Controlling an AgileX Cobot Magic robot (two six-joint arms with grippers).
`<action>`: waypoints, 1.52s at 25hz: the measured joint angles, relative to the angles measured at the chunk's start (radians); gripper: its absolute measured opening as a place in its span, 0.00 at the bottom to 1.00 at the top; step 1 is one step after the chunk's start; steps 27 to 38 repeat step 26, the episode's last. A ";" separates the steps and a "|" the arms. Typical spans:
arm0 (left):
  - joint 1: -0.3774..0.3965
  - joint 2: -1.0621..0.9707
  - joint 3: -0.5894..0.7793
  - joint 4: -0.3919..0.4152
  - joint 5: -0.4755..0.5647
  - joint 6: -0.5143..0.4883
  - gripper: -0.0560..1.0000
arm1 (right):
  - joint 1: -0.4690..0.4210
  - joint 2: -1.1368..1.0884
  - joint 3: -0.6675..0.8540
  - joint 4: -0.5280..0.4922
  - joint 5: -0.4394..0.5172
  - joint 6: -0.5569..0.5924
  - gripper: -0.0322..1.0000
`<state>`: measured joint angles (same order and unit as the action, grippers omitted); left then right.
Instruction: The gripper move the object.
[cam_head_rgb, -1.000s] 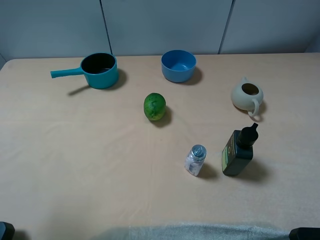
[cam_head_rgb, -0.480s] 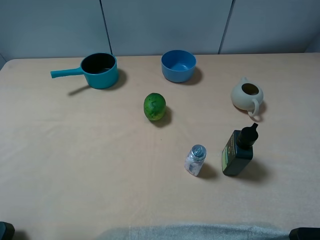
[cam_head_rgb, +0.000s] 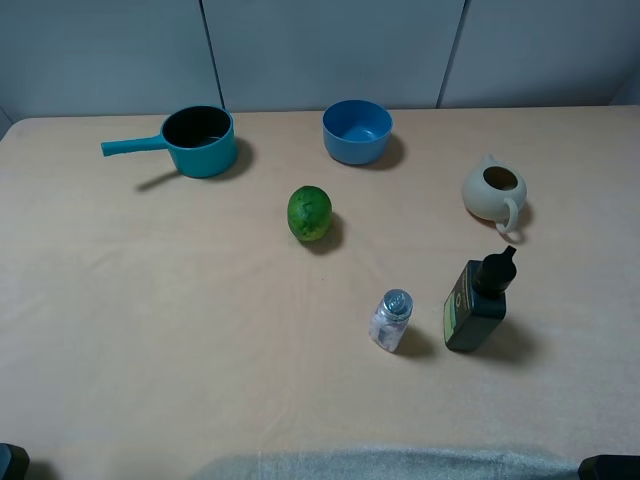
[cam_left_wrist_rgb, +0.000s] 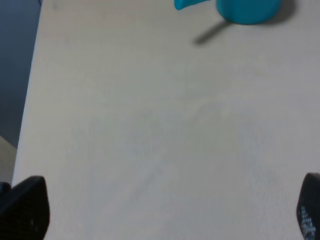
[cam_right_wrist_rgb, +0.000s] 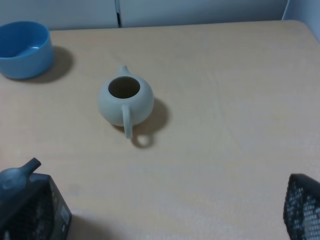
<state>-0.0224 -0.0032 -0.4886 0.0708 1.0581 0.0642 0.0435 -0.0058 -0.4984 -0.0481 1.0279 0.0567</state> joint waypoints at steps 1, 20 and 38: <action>0.000 0.000 0.000 -0.001 0.000 0.002 0.99 | 0.000 0.000 0.000 0.000 0.000 0.000 0.70; 0.000 0.000 0.000 -0.001 0.000 0.005 0.99 | 0.000 0.000 0.000 0.000 0.000 0.000 0.70; 0.000 0.000 0.000 -0.001 0.000 0.005 0.99 | 0.000 0.000 0.000 0.000 0.000 0.000 0.70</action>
